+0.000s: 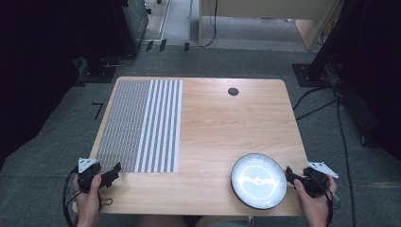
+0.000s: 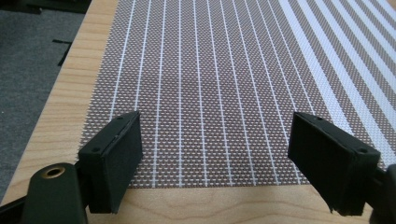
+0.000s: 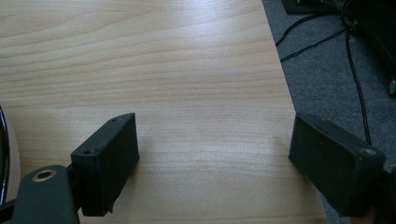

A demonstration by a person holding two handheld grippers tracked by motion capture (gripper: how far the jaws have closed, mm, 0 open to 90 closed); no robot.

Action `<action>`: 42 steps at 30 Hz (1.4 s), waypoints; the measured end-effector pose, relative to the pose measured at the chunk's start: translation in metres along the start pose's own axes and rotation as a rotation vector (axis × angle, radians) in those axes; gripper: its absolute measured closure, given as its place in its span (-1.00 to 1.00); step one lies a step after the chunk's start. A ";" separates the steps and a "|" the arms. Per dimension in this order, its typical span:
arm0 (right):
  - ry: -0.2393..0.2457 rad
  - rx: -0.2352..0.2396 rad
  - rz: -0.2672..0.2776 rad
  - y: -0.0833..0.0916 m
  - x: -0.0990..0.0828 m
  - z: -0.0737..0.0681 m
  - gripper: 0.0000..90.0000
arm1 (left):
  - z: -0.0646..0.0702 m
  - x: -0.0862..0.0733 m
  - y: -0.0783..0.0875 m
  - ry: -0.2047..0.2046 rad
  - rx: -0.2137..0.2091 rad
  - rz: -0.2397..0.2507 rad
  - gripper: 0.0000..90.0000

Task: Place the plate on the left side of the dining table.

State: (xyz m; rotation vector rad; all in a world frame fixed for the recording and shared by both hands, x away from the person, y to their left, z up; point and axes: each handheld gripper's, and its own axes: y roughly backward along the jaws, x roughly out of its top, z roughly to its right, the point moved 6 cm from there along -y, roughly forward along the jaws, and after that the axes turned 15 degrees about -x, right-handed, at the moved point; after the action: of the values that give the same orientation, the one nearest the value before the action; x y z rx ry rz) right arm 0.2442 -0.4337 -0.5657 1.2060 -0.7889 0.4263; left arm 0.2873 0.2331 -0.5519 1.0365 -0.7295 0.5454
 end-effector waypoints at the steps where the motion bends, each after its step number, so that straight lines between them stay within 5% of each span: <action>1: -0.005 -0.007 -0.003 0.000 0.000 0.000 -0.67 | 0.000 0.000 0.001 0.002 0.000 0.007 -0.60; 4: -0.028 -0.032 0.002 0.002 0.002 0.005 -0.66 | 0.001 0.001 0.003 0.003 0.007 0.018 -0.60; 10: -0.084 0.046 0.070 0.021 0.010 0.007 -0.64 | 0.027 0.004 -0.002 -0.021 -0.042 0.014 -0.60; 20: -0.063 0.104 0.094 0.039 0.010 0.000 -0.62 | 0.094 0.005 -0.021 -0.097 -0.158 0.017 -0.66; 42: -0.048 0.151 0.124 0.058 0.013 -0.024 -0.26 | 0.174 0.001 -0.040 -0.173 -0.261 0.017 -0.66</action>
State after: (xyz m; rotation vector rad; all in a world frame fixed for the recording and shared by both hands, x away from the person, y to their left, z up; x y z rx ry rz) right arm 0.2212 -0.3939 -0.5219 1.3160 -0.8880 0.5687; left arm 0.2676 0.0588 -0.5192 0.8404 -0.9367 0.3653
